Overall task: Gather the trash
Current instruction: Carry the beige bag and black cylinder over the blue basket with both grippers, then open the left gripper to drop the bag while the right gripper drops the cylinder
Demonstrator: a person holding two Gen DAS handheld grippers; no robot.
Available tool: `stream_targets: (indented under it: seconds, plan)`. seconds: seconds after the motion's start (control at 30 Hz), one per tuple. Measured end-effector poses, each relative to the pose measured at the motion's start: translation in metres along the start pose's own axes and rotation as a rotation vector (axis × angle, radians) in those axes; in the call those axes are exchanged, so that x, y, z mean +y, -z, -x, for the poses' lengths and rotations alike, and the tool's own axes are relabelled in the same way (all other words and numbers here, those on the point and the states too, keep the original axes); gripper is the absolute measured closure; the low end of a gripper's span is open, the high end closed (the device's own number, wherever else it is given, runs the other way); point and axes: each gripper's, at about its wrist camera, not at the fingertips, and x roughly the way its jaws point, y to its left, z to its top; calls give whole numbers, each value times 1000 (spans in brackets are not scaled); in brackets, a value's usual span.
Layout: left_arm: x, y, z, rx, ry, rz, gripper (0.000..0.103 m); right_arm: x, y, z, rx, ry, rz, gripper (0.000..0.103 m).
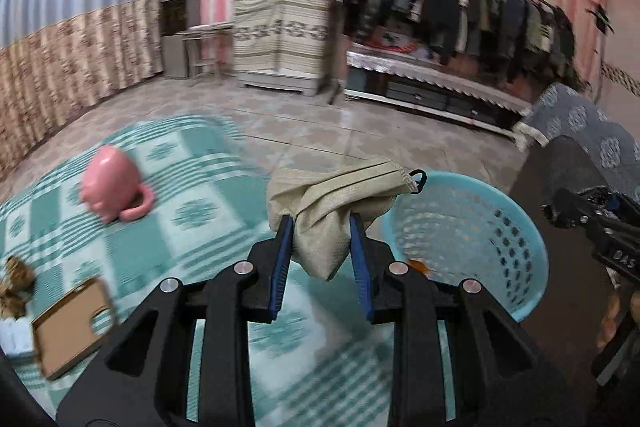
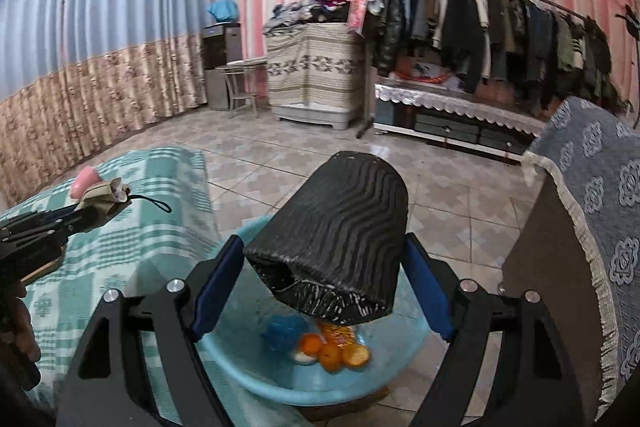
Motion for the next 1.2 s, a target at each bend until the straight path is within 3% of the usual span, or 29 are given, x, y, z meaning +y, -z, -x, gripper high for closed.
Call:
stream_targets:
  seconds: [0.33, 0.57, 0.77, 1.1, 1.2]
  plan:
    - [-76, -6, -43, 46, 110, -126, 76, -50, 15, -10, 15, 55, -83, 24]
    - [-103, -9, -74, 88, 126, -164, 74, -57, 19, -21, 36, 57, -91, 24]
    - [-112, -17, -91, 88, 110, -168, 60, -67, 23, -23, 47, 75, -108, 24]
    - [-79, -34, -81, -1, -31, -72, 16, -57, 25, -34, 67, 57, -100, 24]
    - [-63, -39, -72, -26, -50, -38, 14, -43, 22, -39, 61, 42, -72, 24]
